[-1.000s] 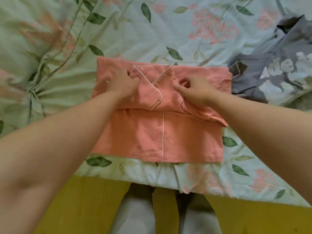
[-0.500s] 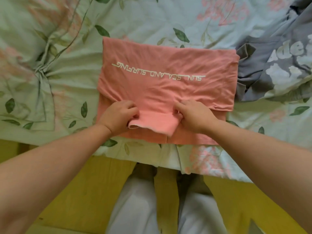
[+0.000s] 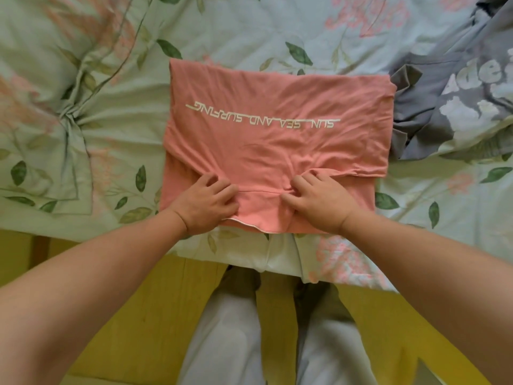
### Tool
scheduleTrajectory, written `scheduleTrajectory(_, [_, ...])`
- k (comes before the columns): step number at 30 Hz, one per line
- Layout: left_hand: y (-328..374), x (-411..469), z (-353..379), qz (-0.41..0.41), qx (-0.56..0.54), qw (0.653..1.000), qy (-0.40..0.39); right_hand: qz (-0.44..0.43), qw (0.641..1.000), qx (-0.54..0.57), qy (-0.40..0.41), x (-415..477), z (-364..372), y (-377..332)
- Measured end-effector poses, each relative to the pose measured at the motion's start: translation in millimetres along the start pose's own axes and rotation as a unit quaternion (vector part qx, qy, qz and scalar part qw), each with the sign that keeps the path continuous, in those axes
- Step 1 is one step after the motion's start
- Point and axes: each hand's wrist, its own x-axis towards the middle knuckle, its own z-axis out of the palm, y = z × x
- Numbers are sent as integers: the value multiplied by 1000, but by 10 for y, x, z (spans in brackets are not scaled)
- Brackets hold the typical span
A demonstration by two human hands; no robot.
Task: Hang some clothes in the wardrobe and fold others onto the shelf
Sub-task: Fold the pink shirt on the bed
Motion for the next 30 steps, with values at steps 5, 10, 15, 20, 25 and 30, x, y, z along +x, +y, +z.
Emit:
scheduleTrajectory(5, [-10, 71, -137, 33, -23, 994, -101, -23, 994, 26, -103, -18, 21, -81])
scheduleTrajectory(10, [-496, 445, -397, -62, -108, 992, -23, 45, 996, 64, -45, 171, -206, 289])
scheduleTrajectory(15, [-1374, 909, -636, -382, -123, 916, -21, 325, 945, 38, -14, 462, -604, 1137])
scheduleTrajectory(20, [-1845, 1109, -705, -442, -144, 877, -121, 395, 904, 87, -138, 591, -693, 1751])
scheduleTrajectory(25, [-1957, 1224, -718, -410, -94, 890, -179, 381, 904, 65, -184, 669, -744, 1897])
scheduleTrajectory(30, [-2078, 1236, -919, -472, -220, 815, -252, 331, 907, 39, -256, 724, -957, 2038])
